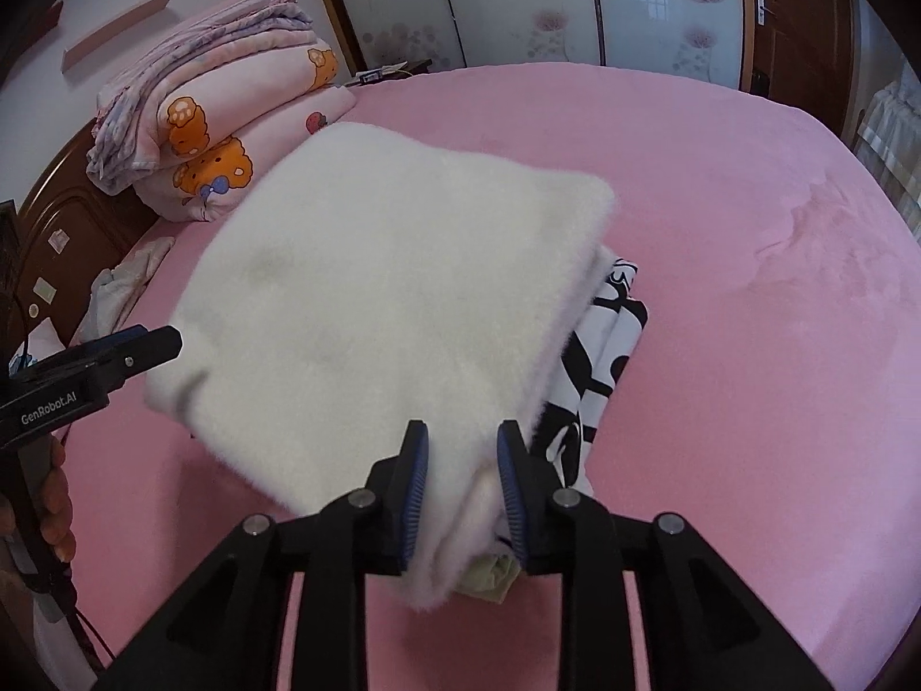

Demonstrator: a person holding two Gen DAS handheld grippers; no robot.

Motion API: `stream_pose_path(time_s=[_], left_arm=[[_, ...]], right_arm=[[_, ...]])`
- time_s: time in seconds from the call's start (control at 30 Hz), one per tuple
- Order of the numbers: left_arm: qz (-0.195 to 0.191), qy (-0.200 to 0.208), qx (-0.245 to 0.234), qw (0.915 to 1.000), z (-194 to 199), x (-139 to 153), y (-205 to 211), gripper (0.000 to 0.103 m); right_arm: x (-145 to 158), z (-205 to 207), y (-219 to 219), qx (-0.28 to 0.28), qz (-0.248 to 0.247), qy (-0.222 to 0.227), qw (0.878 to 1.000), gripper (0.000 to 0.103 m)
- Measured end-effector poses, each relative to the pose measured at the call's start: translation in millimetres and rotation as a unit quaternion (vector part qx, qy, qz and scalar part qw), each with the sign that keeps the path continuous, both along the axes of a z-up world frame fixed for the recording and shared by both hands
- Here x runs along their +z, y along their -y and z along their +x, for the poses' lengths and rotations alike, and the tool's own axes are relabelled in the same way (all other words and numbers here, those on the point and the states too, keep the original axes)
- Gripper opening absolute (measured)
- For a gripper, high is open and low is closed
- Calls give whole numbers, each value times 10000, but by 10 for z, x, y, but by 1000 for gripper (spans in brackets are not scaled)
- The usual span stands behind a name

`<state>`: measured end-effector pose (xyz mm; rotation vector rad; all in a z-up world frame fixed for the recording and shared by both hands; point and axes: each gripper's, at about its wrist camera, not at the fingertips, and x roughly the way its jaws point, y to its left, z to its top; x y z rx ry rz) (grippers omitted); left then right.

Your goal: Fold large clothes

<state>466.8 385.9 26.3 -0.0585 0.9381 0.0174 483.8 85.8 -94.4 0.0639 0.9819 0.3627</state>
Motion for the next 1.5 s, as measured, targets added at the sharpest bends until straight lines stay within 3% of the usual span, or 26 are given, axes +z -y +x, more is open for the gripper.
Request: stream_pose_path(time_s=[0.2, 0.47, 0.53, 0.63, 0.77, 0.87, 0.93, 1.0, 1.17, 1.33, 1.5], left_arm=[[-72, 29, -42, 10000, -362, 442, 195, 80], [-99, 174, -270, 9994, -1125, 999, 548, 80], [-133, 194, -334, 9992, -1351, 1104, 655, 80], [-107, 209, -386, 9990, -1678, 1216, 806, 90], [51, 150, -515, 9985, -2092, 1300, 1051, 91], [104, 162, -583, 9981, -2389, 1333, 1226, 91], [130, 186, -571, 9981, -2615, 1327, 1352, 91], [134, 150, -535, 9984, -2821, 1282, 1468, 91], [-117, 261, -463, 9985, -3410, 1059, 1736, 91], [112, 541, -378, 9978, -4058, 713, 2066, 92], [250, 546, -201, 9980, -4547, 439, 2357, 92]], right_arm=[[312, -462, 216, -25, 267, -55, 9996, 25], [861, -1207, 567, -52, 169, 32, 9998, 26], [1048, -1430, 704, -64, 182, 155, 9997, 34], [1316, -1762, 905, -107, 186, 408, 9989, 40], [1587, -2212, 1167, -190, 120, 605, 9979, 42], [1674, -2506, 1330, -370, -18, 653, 9972, 52], [1679, -2677, 1444, -506, -51, 651, 9966, 66], [1635, -2848, 1557, -619, -47, 651, 9959, 69], [1326, -3327, 1732, -801, -314, 598, 9945, 69], [924, -3900, 1808, -844, -432, 522, 9941, 69], [681, -4412, 1824, -1066, -558, 758, 9898, 70]])
